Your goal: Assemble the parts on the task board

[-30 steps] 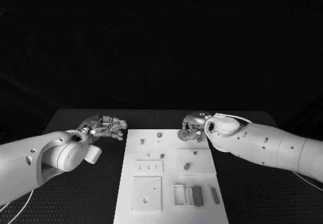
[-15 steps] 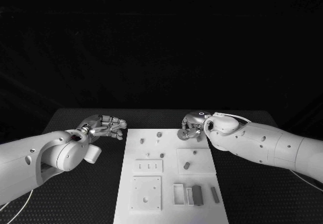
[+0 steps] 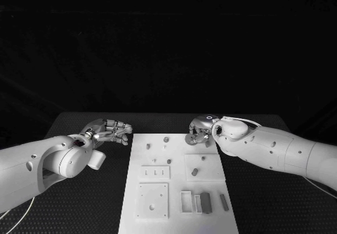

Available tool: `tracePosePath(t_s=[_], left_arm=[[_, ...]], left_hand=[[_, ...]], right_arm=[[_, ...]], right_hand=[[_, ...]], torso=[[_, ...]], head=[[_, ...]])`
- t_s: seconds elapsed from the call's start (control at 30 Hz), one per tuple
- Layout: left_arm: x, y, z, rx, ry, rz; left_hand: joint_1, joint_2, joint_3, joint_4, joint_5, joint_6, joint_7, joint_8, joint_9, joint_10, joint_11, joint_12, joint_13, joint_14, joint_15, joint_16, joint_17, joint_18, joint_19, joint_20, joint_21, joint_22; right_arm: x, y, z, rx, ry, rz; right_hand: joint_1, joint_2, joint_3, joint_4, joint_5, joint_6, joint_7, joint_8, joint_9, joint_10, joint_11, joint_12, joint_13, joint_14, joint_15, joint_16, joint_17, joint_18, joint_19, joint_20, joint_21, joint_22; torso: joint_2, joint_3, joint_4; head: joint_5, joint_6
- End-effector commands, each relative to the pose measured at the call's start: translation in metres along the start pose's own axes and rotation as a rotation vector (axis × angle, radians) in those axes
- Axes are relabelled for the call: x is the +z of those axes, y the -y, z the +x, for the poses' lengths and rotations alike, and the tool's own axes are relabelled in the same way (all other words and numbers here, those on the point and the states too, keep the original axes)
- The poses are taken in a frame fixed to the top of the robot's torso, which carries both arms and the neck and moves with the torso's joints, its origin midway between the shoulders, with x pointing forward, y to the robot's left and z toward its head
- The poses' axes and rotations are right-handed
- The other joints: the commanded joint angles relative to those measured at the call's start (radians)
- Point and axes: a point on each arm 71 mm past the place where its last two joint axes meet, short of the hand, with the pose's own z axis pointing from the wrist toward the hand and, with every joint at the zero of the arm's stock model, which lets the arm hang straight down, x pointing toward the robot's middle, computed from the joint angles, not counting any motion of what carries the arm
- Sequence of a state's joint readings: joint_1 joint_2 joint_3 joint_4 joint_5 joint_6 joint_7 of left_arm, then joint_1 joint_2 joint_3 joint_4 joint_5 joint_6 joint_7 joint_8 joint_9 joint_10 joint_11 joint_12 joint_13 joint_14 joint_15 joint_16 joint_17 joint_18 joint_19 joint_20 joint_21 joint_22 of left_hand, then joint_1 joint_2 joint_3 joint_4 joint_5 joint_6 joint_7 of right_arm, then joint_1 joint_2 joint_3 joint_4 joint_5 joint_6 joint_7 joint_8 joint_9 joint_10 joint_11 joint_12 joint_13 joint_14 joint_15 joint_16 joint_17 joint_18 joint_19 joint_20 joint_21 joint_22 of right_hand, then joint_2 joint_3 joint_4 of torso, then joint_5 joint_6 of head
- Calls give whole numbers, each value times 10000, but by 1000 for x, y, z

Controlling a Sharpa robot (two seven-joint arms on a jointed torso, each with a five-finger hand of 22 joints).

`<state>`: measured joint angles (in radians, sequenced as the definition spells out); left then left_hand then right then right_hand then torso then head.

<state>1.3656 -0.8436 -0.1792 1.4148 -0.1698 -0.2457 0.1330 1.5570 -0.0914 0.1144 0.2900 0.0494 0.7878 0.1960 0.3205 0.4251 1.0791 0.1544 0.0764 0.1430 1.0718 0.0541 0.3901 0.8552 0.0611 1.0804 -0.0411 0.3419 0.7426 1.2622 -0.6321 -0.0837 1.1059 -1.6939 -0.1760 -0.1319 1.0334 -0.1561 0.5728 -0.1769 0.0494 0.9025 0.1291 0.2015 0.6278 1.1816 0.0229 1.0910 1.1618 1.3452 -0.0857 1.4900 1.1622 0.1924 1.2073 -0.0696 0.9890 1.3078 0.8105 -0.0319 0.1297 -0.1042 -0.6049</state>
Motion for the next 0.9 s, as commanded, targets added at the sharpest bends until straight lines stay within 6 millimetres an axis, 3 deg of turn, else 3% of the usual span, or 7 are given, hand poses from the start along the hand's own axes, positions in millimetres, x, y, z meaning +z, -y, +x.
tracePosePath(t_s=[0.03,0.17,0.23,0.37,0.63,0.9], left_arm=[[0,1,2,2,-196,60],[0,1,2,2,-199,70],[0,1,2,1,-202,70],[0,1,2,3,-188,69],[0,1,3,0,-212,53],[-1,1,2,-3,-202,56]], left_hand=[[-95,13,55,1,12,14,67,-50,-16,26,25,-29,9,88,2,-38,13,250,-14,-38,-57,12],[-99,13,55,2,12,13,67,-50,-17,25,25,-31,9,88,2,-41,16,249,-15,-38,-58,13],[-100,13,55,2,12,13,68,-51,-17,26,25,-32,10,88,3,-43,18,249,-16,-37,-59,14],[-104,15,57,3,12,14,68,-51,-17,26,25,-34,10,89,3,-46,22,249,-16,-37,-60,16],[-110,15,57,3,12,13,68,-51,-17,27,26,-37,10,90,3,-52,27,249,-17,-37,-62,18],[-117,14,59,2,12,12,68,-53,-18,27,26,-42,10,90,4,-61,36,249,-19,-37,-64,22]], right_arm=[[-3,-1,25,-475,-1441,24],[-4,-1,25,-473,-1405,29],[-4,-1,25,-497,-1349,36],[-4,0,25,-497,-1338,59],[-5,-2,22,-770,-1037,14],[-8,-9,14,-898,-591,-146]], right_hand=[[-23,20,5,-67,-9,115,43,-12,-57,-19,-14,-40,7,-22,14,38,-4,694,-63,-1,-5,183],[21,258,41,-132,-9,229,28,45,-50,-18,-26,-44,11,-17,9,46,11,694,-68,7,-2,181],[30,540,30,-243,-9,428,-27,149,-22,-16,-78,-42,18,-7,-31,56,24,694,-70,19,13,186],[-33,786,-35,-439,-9,612,-99,232,-13,-11,-150,-48,27,3,-101,59,28,694,-79,33,32,185],[-208,1123,-70,-550,-10,680,-134,245,-32,-7,-188,-72,31,-4,-145,47,2,694,-84,47,35,175],[-260,1220,-64,-571,-9,691,-139,245,-38,-1,-192,-79,33,10,-149,49,20,694,-83,46,37,173]], torso=[[-5,0,-9],[-1,-3,-12],[-6,-5,-8],[-5,-4,-2],[-5,-10,-2],[-9,-16,-15]], head=[[7,-4],[10,-9],[7,-9],[5,-16],[2,-11],[2,7]])
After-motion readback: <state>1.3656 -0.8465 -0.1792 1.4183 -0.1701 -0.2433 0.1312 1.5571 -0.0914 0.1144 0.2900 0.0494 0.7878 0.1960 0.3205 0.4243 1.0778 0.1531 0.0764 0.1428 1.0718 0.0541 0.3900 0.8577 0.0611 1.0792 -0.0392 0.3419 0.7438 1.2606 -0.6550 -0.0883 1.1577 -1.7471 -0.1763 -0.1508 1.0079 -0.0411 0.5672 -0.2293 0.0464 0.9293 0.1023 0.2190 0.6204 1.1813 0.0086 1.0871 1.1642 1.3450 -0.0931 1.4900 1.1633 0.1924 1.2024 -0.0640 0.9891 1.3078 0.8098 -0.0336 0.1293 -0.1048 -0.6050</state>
